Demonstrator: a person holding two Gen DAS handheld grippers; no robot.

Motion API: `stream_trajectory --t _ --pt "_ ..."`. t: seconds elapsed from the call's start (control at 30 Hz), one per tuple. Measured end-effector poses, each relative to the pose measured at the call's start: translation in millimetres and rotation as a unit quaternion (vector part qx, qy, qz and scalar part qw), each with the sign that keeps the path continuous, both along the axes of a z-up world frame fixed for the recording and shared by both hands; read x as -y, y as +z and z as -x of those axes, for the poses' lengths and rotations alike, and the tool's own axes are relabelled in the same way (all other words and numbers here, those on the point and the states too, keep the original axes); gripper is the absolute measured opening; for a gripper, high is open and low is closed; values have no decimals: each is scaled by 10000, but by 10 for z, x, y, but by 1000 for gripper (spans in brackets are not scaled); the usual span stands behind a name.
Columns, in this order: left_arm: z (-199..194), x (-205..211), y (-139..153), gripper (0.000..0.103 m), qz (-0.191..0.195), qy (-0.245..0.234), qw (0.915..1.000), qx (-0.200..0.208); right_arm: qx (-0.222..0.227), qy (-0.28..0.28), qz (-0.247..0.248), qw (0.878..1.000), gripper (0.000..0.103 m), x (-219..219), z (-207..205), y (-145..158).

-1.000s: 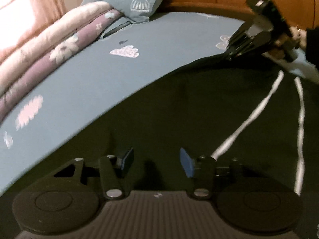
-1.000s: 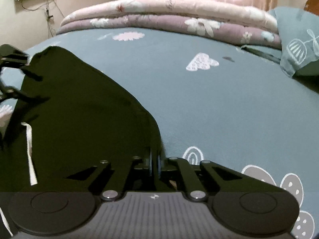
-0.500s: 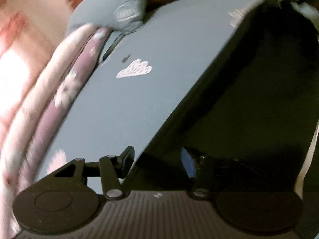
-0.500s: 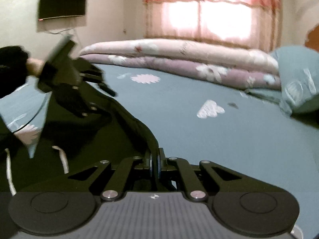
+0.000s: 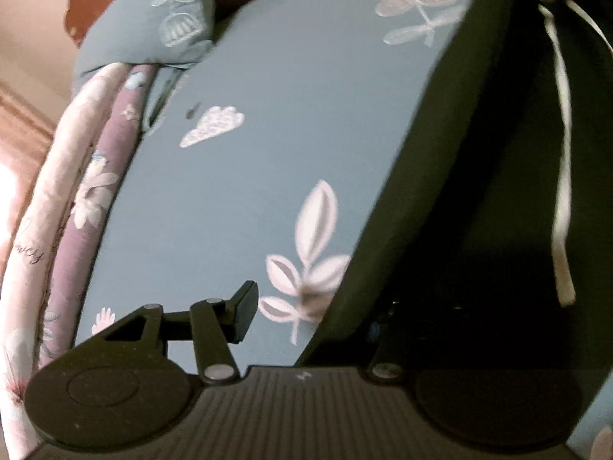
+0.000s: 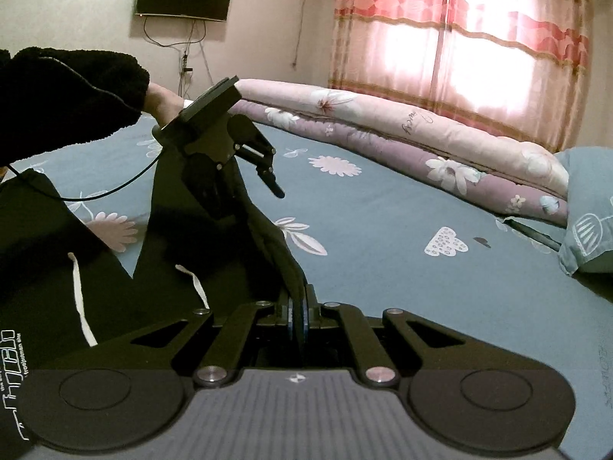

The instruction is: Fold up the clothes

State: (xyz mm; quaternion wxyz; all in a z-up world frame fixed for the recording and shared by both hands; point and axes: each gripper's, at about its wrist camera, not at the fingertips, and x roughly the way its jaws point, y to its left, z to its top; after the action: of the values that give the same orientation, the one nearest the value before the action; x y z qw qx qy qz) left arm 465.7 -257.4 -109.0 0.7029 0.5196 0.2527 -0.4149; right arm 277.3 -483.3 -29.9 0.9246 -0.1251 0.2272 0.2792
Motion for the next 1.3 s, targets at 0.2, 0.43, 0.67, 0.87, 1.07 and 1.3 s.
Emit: stream_trajectory --t 0.2,0.43,0.67,0.87,1.07,1.3 --pt "42 -28 -65 0 -216 185 9995 -165 -25 -154 -67 9999 6 28 -30 -27" --pt "244 -177 197 0 36 335 9994 -22 -55 -320 -22 9995 6 -5 29 -3" --pt "706 -430 567 0 332 264 9991 97 -176 -444 283 9985 6 -142 151 125" --pt "1153 -571 808 0 419 129 9990 34 -279 -558 746 9953 6 -327 315 220" --pt "1519 -706 999 0 720 -72 9974 -12 -337 -693 1176 9901 6 -503 533 301" --pt "1968 -835 1153 0 1059 -307 9939 4 -296 -797 1237 9887 6 -544 821 445"
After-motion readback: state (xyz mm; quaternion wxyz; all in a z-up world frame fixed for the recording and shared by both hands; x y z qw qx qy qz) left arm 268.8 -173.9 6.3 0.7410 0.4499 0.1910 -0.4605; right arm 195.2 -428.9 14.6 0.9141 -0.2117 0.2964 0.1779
